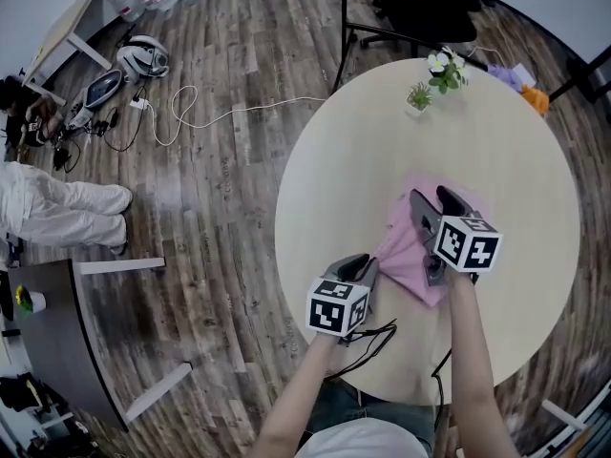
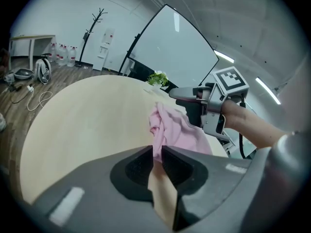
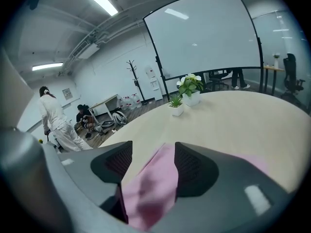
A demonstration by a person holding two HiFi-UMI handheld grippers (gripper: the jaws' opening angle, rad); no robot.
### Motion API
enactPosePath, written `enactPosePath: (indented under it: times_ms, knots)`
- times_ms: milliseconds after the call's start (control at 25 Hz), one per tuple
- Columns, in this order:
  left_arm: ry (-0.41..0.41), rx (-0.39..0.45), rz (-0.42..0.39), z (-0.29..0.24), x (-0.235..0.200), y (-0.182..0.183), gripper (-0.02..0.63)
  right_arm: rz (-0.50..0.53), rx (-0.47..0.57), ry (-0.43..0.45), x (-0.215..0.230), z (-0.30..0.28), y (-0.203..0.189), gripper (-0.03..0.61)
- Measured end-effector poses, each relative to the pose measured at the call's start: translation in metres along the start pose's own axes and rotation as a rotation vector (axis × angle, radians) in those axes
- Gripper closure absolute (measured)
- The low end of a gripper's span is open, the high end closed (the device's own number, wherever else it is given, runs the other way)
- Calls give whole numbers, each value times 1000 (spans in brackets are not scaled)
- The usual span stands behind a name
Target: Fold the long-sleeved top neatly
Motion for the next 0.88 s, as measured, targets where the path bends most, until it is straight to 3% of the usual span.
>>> enactPosePath:
  times_ms: [320, 720, 880]
  knots:
    - [70, 92, -41, 27, -6, 23, 560, 38, 75, -104, 17, 48, 1, 365]
    - [153, 275, -265, 74, 22, 97, 561, 197, 260, -247, 4, 139, 34, 451]
    - [153, 359, -341, 91, 46, 126, 561, 208, 347, -291, 1, 176, 47, 473]
Point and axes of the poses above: the fingertips, and each gripper's own axes: z backward along the fingers, x to its right, y out of its top, the point moved 8 cm from there along z, backward along the fingers, and after that the axes turned 5 degrees about x, right-handed, at the moved point
